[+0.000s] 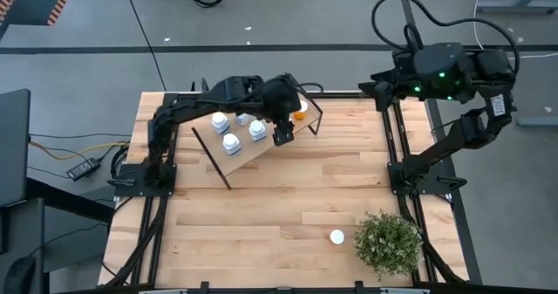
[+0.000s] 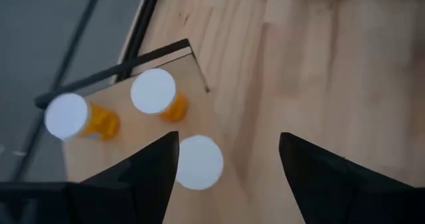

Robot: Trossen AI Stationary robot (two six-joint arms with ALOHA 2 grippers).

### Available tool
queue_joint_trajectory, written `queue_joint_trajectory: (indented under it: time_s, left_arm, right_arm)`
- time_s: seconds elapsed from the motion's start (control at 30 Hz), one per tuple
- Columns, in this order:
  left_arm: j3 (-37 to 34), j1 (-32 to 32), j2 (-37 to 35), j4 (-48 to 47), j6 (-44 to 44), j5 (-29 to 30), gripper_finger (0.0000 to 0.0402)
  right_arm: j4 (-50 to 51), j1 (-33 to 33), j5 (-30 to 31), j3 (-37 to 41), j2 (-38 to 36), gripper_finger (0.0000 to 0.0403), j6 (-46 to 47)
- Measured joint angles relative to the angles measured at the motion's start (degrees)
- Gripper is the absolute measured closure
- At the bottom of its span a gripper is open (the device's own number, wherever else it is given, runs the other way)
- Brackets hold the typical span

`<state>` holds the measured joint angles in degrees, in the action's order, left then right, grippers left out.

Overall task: Pick and place medicine bottles onto shelf by color
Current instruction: Put the orange pill bottle on the shelf

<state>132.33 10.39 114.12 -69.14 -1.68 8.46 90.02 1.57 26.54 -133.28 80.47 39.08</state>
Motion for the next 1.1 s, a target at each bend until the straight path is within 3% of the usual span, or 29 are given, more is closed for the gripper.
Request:
queue_joint_trajectory:
  time_s: [0.1,0.23,0.7,1.1]
  left_arm:
    - [0.00,-0.46,1.15,-0.05,-1.68,3.54,0.0134]
    - [0.02,0.40,2.70,-0.95,-1.57,3.86,0.0124]
    - [0.08,3.11,5.68,-4.59,-0.07,0.54,0.0064]
    - [0.13,3.33,8.39,-5.75,-1.99,0.79,0.0060]
  right_arm:
    - [0.02,-0.31,0.18,-0.01,-0.71,0.0134,0.10]
    - [0.00,-0.31,0.02,0.06,-1.07,0.0134,0.14]
    - [0.00,-0.27,-1.06,0.07,-0.34,0.0134,-1.57]
    - [0.00,-0.27,0.01,0.07,-0.35,0.0134,-2.02]
